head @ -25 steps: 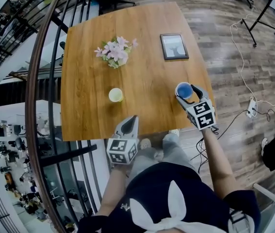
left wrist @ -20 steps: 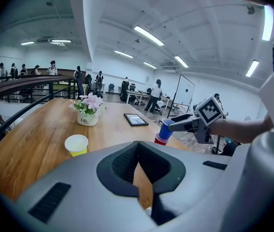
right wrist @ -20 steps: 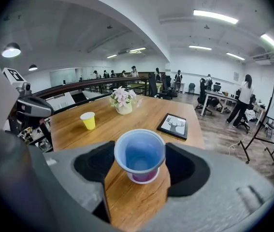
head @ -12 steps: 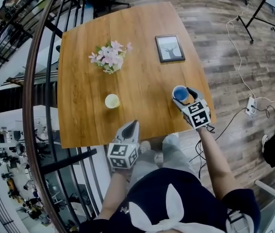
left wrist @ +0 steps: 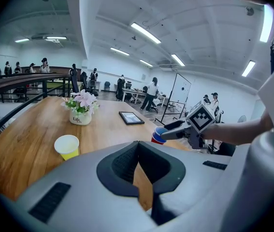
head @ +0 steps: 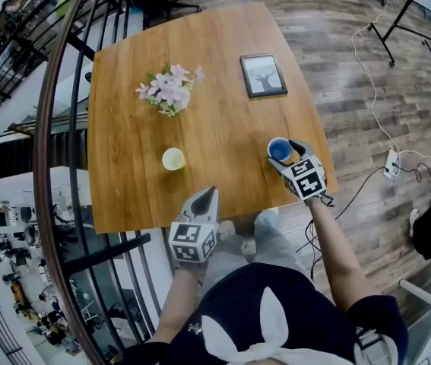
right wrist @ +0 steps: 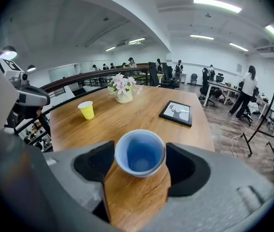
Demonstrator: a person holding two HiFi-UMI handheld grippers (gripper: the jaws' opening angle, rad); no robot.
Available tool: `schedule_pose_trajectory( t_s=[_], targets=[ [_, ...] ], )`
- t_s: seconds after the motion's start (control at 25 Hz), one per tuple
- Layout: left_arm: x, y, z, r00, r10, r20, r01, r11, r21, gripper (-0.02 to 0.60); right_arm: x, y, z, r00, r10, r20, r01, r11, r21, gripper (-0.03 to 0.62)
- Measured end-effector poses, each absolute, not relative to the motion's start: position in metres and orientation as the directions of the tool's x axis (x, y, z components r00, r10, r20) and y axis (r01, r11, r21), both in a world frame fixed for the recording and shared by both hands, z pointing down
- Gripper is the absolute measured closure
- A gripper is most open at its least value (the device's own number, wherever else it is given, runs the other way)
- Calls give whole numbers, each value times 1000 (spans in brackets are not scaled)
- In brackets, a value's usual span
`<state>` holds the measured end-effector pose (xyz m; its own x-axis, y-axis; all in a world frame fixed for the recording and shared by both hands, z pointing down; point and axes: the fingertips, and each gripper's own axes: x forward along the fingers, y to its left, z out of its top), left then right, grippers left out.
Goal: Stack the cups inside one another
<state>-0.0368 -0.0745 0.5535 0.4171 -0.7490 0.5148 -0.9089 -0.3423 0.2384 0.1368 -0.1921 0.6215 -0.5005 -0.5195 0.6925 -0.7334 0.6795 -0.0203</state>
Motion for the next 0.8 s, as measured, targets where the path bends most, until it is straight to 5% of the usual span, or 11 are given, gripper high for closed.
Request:
schedule_pose_trajectory(
  t_s=[0.56, 0.8],
  targets=[
    [-41, -76, 536, 412, -776, 477, -911, -342, 231, 565, 136, -177, 561, -533, -607, 589, -741, 671, 21, 274],
    [-47, -78, 531, 414, -786, 460, -910, -343, 233, 565, 122, -159, 541, -573, -621, 536, -720, 693, 34, 454]
  ],
)
